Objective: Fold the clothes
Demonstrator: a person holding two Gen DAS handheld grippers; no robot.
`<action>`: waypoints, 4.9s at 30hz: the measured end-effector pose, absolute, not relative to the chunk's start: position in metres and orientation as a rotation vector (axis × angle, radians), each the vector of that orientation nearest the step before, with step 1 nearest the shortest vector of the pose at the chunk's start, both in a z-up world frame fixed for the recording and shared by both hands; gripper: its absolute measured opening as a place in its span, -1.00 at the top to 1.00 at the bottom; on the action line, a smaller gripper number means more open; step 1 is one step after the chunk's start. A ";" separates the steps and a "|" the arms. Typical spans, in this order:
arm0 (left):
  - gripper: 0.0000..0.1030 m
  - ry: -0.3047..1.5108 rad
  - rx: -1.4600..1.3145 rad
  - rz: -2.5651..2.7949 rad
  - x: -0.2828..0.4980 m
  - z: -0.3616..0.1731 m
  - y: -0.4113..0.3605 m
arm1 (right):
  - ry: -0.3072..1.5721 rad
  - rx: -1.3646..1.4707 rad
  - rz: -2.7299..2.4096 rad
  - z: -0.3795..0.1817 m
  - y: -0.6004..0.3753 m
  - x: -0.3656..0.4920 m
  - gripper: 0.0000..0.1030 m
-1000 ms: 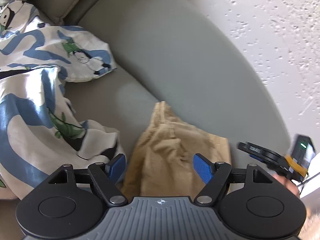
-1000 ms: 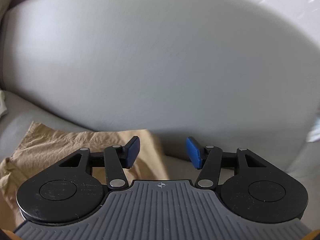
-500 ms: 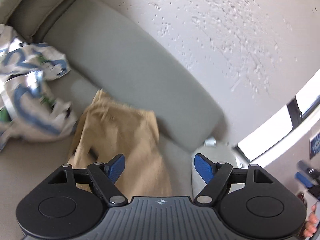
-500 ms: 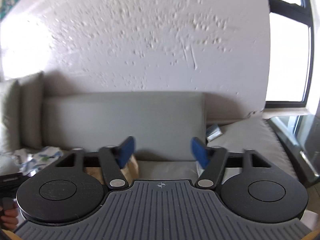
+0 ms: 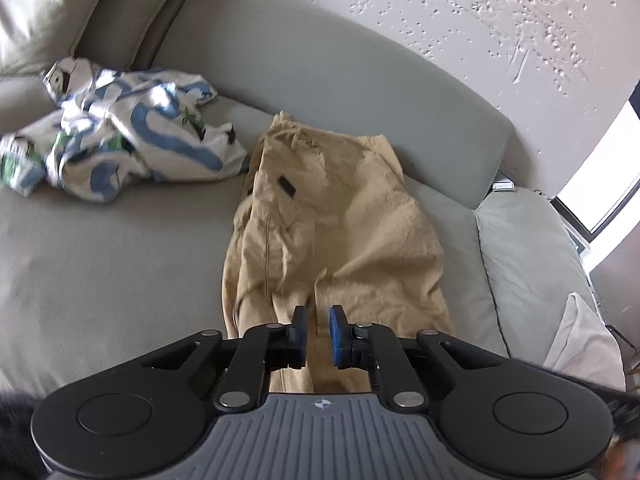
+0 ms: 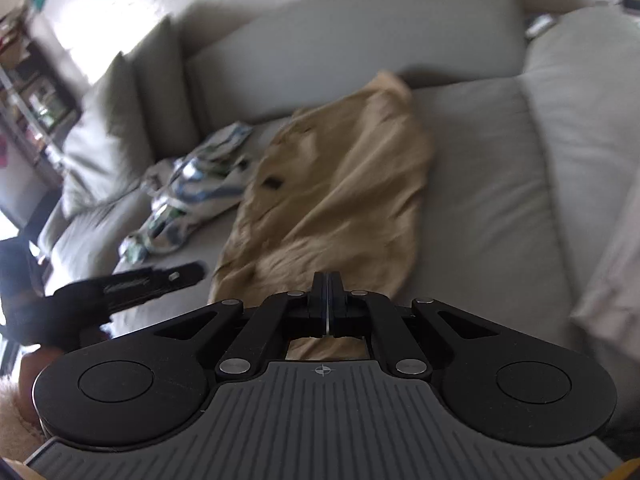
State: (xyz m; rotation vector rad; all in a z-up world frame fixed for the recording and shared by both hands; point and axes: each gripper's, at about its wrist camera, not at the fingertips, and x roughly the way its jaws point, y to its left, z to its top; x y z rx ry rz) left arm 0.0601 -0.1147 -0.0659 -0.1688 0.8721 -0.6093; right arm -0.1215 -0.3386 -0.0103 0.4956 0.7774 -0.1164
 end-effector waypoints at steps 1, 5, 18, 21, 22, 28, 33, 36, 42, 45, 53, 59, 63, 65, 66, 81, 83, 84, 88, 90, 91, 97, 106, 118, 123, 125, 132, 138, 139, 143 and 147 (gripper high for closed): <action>0.88 0.893 -0.159 -0.593 0.058 -0.071 -0.114 | 0.789 0.492 -0.111 -0.016 -0.336 -0.119 0.91; 0.79 1.038 -0.071 -0.479 0.059 -0.104 -0.112 | 0.835 0.478 -0.090 -0.038 -0.326 -0.110 0.93; -0.39 1.024 -0.324 -0.485 0.037 -0.072 -0.087 | 0.768 0.836 -0.038 -0.065 -0.349 -0.147 -0.16; -0.41 1.098 -0.369 -0.453 0.040 -0.087 -0.088 | 0.791 1.065 -0.024 -0.093 -0.366 -0.150 -0.13; -0.41 1.112 -0.374 -0.440 0.040 -0.091 -0.089 | 0.799 1.114 -0.023 -0.101 -0.369 -0.151 -0.10; -0.41 1.140 -0.434 -0.403 0.045 -0.108 -0.081 | 0.805 1.161 -0.027 -0.122 -0.367 -0.145 -0.09; -0.58 1.154 -0.444 -0.425 0.052 -0.119 -0.085 | 0.764 1.228 -0.005 -0.146 -0.367 -0.129 -0.05; -0.61 1.143 -0.414 -0.465 0.054 -0.118 -0.095 | 0.758 1.197 -0.019 -0.150 -0.361 -0.113 0.10; 0.03 1.126 -0.290 -0.494 0.049 -0.113 -0.110 | 0.783 1.037 -0.087 -0.146 -0.342 -0.085 0.62; 0.45 1.137 -0.307 -0.549 0.046 -0.109 -0.111 | 0.799 1.048 -0.097 -0.141 -0.344 -0.098 0.72; 0.70 1.303 -0.360 -0.625 0.016 -0.099 -0.104 | 0.841 1.091 -0.119 -0.129 -0.352 -0.137 0.76; 0.72 1.365 -0.365 -0.565 0.013 -0.125 -0.105 | 0.875 1.100 -0.137 -0.122 -0.355 -0.163 0.25; 0.72 1.367 -0.380 -0.568 0.014 -0.125 -0.100 | 0.878 1.027 -0.122 -0.118 -0.350 -0.165 0.06; 0.60 1.362 -0.369 -0.570 0.013 -0.123 -0.101 | 0.876 1.041 -0.119 -0.119 -0.353 -0.166 0.06; 0.39 1.363 -0.364 -0.567 0.013 -0.123 -0.101 | 0.874 1.064 -0.117 -0.120 -0.356 -0.168 0.05; -0.10 1.371 -0.339 -0.575 0.007 -0.131 -0.116 | 0.858 1.180 -0.080 -0.144 -0.361 -0.169 0.05; -0.11 1.384 -0.312 -0.560 0.006 -0.128 -0.119 | 0.863 1.166 -0.088 -0.140 -0.359 -0.169 0.05; -0.16 1.382 -0.291 -0.553 0.006 -0.125 -0.120 | 0.867 1.150 -0.096 -0.137 -0.358 -0.169 0.03; -0.29 1.345 -0.188 -0.514 0.003 -0.114 -0.126 | 0.884 1.084 -0.127 -0.123 -0.352 -0.172 -0.03; -0.29 1.330 -0.148 -0.520 0.001 -0.109 -0.130 | 0.892 1.047 -0.140 -0.116 -0.349 -0.173 -0.06; -0.29 1.323 -0.128 -0.525 0.000 -0.108 -0.134 | 0.895 1.027 -0.145 -0.112 -0.348 -0.173 -0.06; -0.36 1.279 -0.053 -0.542 -0.009 -0.097 -0.135 | 0.889 0.971 -0.171 -0.098 -0.348 -0.183 -0.11; -0.40 1.268 -0.027 -0.491 -0.009 -0.097 -0.135 | 0.911 0.937 -0.186 -0.095 -0.346 -0.184 -0.16; -0.42 1.120 0.016 -0.437 -0.013 -0.068 -0.119 | 0.922 0.942 -0.187 -0.097 -0.339 -0.180 -0.19; -0.42 1.032 0.035 -0.447 -0.012 -0.054 -0.120 | 0.921 0.945 -0.189 -0.097 -0.338 -0.180 -0.20; -0.41 1.008 0.042 -0.498 -0.011 -0.049 -0.124 | 0.921 0.947 -0.190 -0.098 -0.337 -0.180 -0.20; -0.35 0.920 0.095 -0.619 -0.010 -0.034 -0.141 | 0.922 0.950 -0.187 -0.099 -0.340 -0.183 -0.20; -0.22 0.881 0.126 -0.636 -0.012 -0.040 -0.153 | 0.883 0.913 -0.181 -0.093 -0.338 -0.185 -0.19; -0.22 0.888 0.122 -0.640 -0.011 -0.042 -0.154 | 0.873 0.888 -0.192 -0.091 -0.337 -0.185 -0.19; -0.25 0.913 0.128 -0.665 -0.011 -0.048 -0.159 | 0.833 0.790 -0.236 -0.081 -0.333 -0.186 -0.19; -0.42 0.932 0.162 -0.655 -0.011 -0.050 -0.164 | 0.811 0.732 -0.244 -0.074 -0.331 -0.185 -0.21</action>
